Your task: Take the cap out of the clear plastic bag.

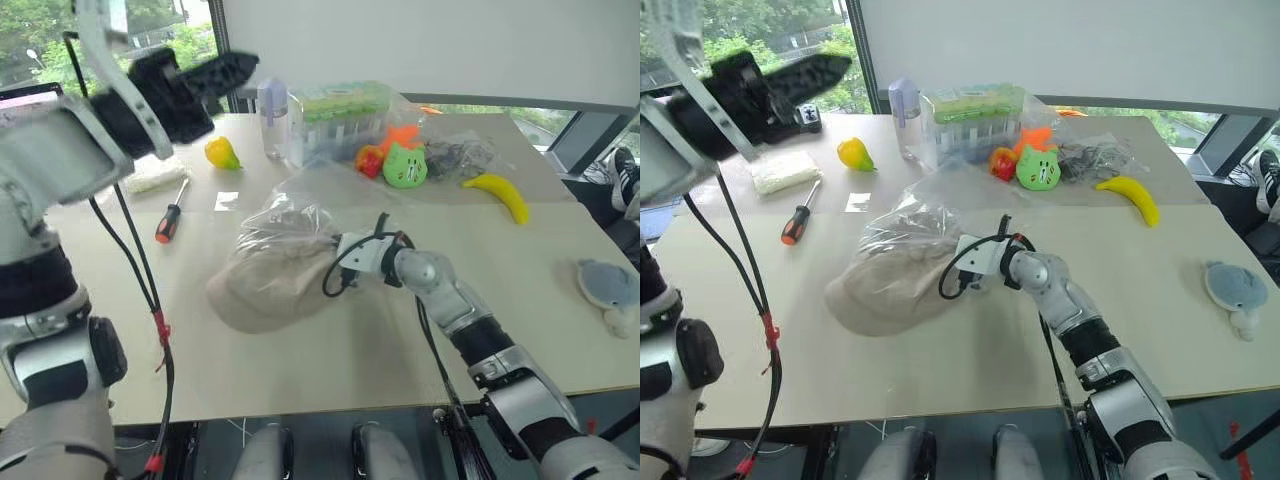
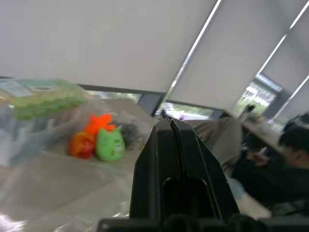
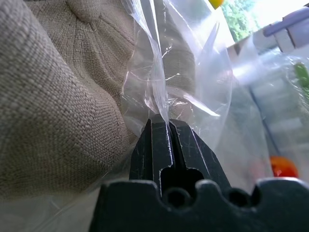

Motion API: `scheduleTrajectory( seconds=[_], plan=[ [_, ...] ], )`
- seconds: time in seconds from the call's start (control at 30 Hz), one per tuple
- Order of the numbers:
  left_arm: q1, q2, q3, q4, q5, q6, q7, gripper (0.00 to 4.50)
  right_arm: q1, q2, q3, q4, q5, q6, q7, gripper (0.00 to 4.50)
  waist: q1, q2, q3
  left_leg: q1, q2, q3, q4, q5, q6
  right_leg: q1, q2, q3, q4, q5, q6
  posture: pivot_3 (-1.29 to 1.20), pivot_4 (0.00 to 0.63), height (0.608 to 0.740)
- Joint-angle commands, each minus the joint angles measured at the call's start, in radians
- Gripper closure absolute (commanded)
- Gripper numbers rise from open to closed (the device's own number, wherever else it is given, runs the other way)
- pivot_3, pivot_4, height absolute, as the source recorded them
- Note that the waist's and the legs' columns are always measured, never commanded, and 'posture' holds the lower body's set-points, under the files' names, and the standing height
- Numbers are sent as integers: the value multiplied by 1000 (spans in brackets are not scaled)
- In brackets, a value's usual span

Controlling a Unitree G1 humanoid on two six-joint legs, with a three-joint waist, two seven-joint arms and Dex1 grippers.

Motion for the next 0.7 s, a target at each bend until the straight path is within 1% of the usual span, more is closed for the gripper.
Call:
scheduleTrajectory(
  seconds=[0.03,0.2,0.27,0.37,0.43,0.47,0.5,0.57,0.63,0.67,0.7],
  plan=[
    [45,3,-40,-78,159,-86,-104,4443,-35,-78,-43,3,-47,-26,-51,4500,1,0,0,0,0,0,0,0,0,0,0,0,-1,0,0,0,150,738],
    [116,23,-135,-142,356,-165,-267,4443,-46,-144,-79,21,-34,-19,-61,4500,-1,0,0,-1,0,1,-1,0,0,0,0,1,-2,0,0,0,150,738],
    [138,22,-148,-148,402,-183,-312,4443,-41,-147,-82,7,-35,-15,-62,4500,-1,0,0,-1,1,1,-1,0,1,0,0,1,-2,0,0,0,150,738],
    [184,27,-135,-152,414,-161,-350,4443,-27,-131,-76,-26,-44,2,-68,4500,-6,0,0,-1,1,1,-1,-1,2,0,0,1,-2,0,0,0,150,738],
    [247,46,-67,-152,268,-72,-402,4443,-24,-116,-68,-34,-57,18,-77,4500,-10,0,0,-1,2,1,-1,-1,3,-1,0,2,-2,0,0,0,150,738],
    [297,77,-25,-141,126,4,-426,4443,-24,-102,-70,-34,-51,27,-79,4500,-12,0,0,-1,2,2,-1,-1,3,-1,1,2,-2,0,0,0,150,738],
    [331,101,2,-133,26,55,-439,4443,-23,-92,-72,-35,-46,33,-80,4500,-16,0,0,-1,2,1,-1,-1,3,-1,1,2,-1,0,0,0,150,738],
    [379,139,40,-135,-77,97,-451,4443,-25,-82,-74,-32,-42,36,-79,4500,-20,0,0,-2,3,1,-1,-2,4,-2,0,2,0,0,0,0,150,738],
    [418,174,84,-102,-192,107,-418,3968,-28,-78,-70,-28,-45,35,-79,4500,-20,0,0,-2,2,1,0,-2,4,-2,0,1,0,0,0,0,150,738],
    [443,196,105,-64,-290,102,-388,3799,-28,-73,-70,-24,-44,33,-80,4500,-17,0,0,-2,2,1,0,-2,5,-2,-1,2,0,0,0,0,150,738],
    [463,211,121,-30,-370,92,-359,3453,-28,-69,-70,-22,-42,32,-81,4500,-16,0,0,-2,2,0,0,-2,5,-1,-1,1,0,0,0,0,150,738]
  ],
)
